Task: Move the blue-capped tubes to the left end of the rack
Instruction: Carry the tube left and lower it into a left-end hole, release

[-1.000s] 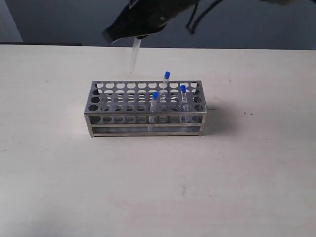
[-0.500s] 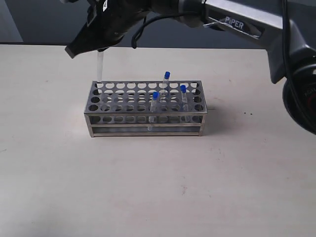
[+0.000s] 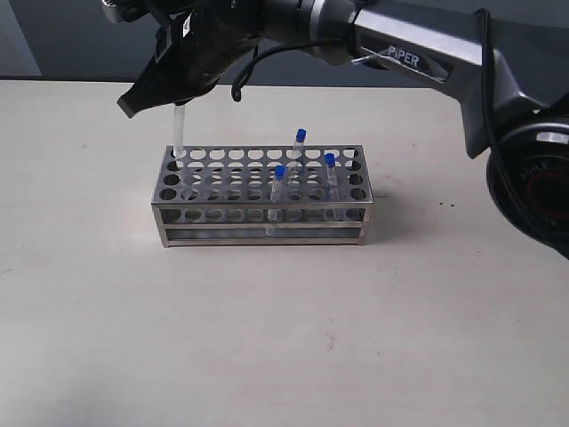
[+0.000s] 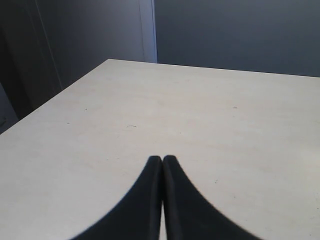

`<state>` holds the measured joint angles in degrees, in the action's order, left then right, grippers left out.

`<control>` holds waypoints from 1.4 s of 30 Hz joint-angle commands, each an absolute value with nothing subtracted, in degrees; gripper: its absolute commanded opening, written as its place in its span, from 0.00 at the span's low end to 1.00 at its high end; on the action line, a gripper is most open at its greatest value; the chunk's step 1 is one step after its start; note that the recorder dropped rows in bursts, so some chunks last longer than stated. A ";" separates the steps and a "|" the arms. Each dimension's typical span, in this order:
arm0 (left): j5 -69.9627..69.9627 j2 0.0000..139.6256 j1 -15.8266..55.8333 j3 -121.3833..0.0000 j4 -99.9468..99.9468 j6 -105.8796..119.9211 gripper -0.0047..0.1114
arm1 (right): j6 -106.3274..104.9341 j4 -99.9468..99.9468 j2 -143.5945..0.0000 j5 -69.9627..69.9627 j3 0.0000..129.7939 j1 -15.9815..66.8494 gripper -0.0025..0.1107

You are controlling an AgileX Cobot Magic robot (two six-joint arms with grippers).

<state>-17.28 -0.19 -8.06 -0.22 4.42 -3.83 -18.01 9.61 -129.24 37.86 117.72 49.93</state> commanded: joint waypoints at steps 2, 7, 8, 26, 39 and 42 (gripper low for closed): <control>-16.71 0.00 -7.79 0.00 4.11 -3.94 0.04 | -18.36 9.59 -130.45 37.01 118.01 50.14 0.02; -16.71 0.00 -7.79 0.00 4.11 -3.94 0.04 | -18.36 10.41 -131.21 36.83 118.01 50.27 0.02; -16.71 0.00 -7.79 0.00 4.11 -3.94 0.04 | -18.36 11.30 -131.38 36.71 118.01 50.27 0.02; -16.71 0.00 -7.79 0.00 4.11 -3.94 0.04 | -18.36 18.96 -134.52 35.77 118.01 50.39 0.02; -16.71 0.00 -7.79 0.00 4.11 -3.94 0.04 | -18.36 22.11 -134.52 38.57 118.01 50.39 0.31; -16.71 0.00 -7.79 0.00 4.11 -3.94 0.04 | -18.36 22.11 -134.52 36.66 118.01 50.39 0.31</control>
